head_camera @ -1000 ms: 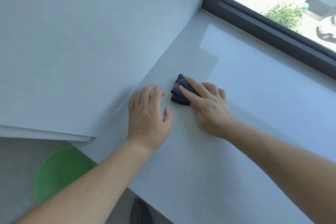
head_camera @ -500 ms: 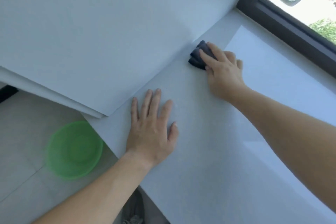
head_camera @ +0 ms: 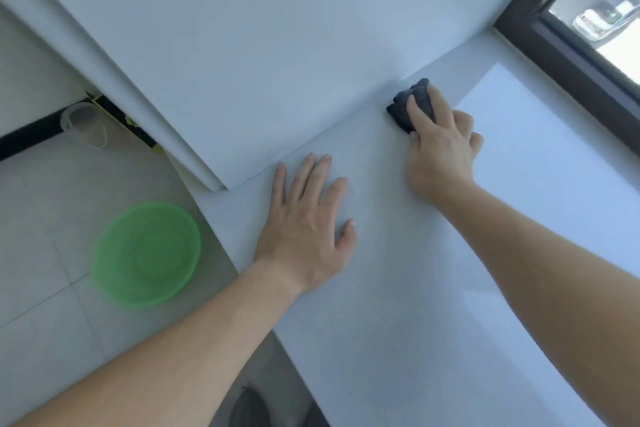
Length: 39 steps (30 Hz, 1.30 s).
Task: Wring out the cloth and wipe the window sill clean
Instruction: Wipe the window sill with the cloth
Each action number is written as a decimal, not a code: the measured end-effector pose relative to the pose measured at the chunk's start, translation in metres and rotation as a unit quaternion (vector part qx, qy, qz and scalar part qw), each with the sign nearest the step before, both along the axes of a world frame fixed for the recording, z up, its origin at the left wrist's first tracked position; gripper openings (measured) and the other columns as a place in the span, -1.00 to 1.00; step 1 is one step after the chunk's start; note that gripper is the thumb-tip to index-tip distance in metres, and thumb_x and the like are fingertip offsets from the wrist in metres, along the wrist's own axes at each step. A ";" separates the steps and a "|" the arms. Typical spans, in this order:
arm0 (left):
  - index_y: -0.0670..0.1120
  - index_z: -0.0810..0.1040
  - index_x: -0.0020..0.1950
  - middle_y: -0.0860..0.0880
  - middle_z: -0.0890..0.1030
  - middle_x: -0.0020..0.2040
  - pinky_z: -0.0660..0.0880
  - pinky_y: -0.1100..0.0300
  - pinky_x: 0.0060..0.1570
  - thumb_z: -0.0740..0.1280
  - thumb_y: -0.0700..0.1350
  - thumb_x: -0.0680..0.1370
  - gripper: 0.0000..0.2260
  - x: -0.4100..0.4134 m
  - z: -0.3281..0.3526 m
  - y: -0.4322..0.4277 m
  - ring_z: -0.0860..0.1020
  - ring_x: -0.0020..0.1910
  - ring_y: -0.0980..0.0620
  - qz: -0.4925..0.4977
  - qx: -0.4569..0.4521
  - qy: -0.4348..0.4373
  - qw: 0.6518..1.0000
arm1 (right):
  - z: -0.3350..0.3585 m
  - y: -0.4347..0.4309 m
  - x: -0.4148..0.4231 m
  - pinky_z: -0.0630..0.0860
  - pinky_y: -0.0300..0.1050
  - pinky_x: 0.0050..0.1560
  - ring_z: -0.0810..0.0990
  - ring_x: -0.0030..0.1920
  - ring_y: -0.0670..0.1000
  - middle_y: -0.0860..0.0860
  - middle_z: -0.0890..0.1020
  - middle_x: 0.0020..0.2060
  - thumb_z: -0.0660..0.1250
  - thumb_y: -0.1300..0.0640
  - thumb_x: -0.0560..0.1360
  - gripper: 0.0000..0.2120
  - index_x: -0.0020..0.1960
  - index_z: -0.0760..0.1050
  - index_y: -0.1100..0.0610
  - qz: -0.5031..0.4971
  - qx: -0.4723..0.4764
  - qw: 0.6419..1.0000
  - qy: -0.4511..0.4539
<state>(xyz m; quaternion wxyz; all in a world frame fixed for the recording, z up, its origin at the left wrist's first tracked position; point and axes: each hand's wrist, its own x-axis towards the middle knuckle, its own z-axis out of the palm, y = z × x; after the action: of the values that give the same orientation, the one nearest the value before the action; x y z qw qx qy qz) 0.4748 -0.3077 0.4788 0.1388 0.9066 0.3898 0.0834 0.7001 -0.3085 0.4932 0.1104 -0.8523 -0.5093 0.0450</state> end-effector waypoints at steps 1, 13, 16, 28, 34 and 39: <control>-0.12 0.39 0.39 -0.21 0.25 0.53 -0.01 -0.27 0.49 0.17 0.09 0.50 -0.49 0.000 0.000 0.000 0.13 0.55 -0.16 0.006 -0.002 -0.015 1.000 | -0.002 -0.007 -0.016 0.08 -0.03 0.12 0.20 0.31 0.12 -0.20 0.07 0.54 0.10 0.29 0.50 -0.43 0.41 0.26 -0.19 0.044 0.004 0.999 -0.003; -0.15 0.44 0.30 -0.27 0.27 0.48 -0.04 -0.28 0.49 0.26 -0.04 0.46 -0.57 -0.039 0.017 -0.040 0.19 0.50 -0.23 0.111 -0.028 -0.094 0.989 | 0.002 -0.030 -0.088 0.05 -0.05 0.11 0.20 0.33 0.07 -0.18 0.10 0.55 0.12 0.27 0.50 -0.42 0.42 0.28 -0.21 0.081 -0.002 0.997 0.020; -0.12 0.40 0.34 -0.27 0.19 0.53 -0.11 -0.29 0.49 0.20 0.01 0.48 -0.55 -0.048 0.013 -0.060 0.08 0.56 -0.20 0.142 -0.049 -0.066 0.986 | 0.002 -0.056 -0.102 0.09 -0.03 0.15 0.24 0.32 0.10 -0.16 0.14 0.54 0.13 0.24 0.52 -0.44 0.44 0.30 -0.20 0.191 -0.013 0.981 0.016; -0.09 0.46 0.35 -0.17 0.26 0.54 -0.08 -0.21 0.52 0.22 0.02 0.47 -0.54 -0.041 0.003 -0.077 0.10 0.58 -0.09 0.215 -0.047 -0.079 0.972 | -0.003 -0.050 -0.108 0.13 0.00 0.16 0.26 0.29 0.12 -0.15 0.16 0.54 0.14 0.28 0.50 -0.42 0.43 0.32 -0.17 0.205 0.008 0.979 -0.003; -0.09 0.46 0.34 -0.15 0.29 0.53 -0.04 -0.21 0.52 0.16 0.04 0.48 -0.54 -0.041 -0.001 -0.077 0.13 0.57 -0.08 0.224 -0.029 -0.097 0.969 | 0.003 -0.003 -0.062 0.10 -0.04 0.10 0.22 0.34 0.12 -0.21 0.10 0.53 0.07 0.29 0.46 -0.37 0.42 0.27 -0.22 0.019 0.006 0.999 0.031; -0.10 0.45 0.33 -0.11 0.31 0.52 -0.06 -0.16 0.53 0.18 0.03 0.49 -0.56 -0.037 -0.003 -0.077 0.15 0.56 -0.05 0.242 -0.019 -0.115 0.963 | -0.004 -0.039 -0.100 0.05 -0.07 0.09 0.25 0.27 0.11 -0.17 0.13 0.54 0.11 0.26 0.45 -0.38 0.44 0.29 -0.19 0.267 0.014 0.963 0.008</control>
<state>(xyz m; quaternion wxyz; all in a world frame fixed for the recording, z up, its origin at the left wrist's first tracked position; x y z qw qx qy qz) 0.4377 -0.3844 0.4757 0.1754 0.7670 0.5803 0.2104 0.6002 -0.3472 0.4894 0.1103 -0.6830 -0.7183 0.0727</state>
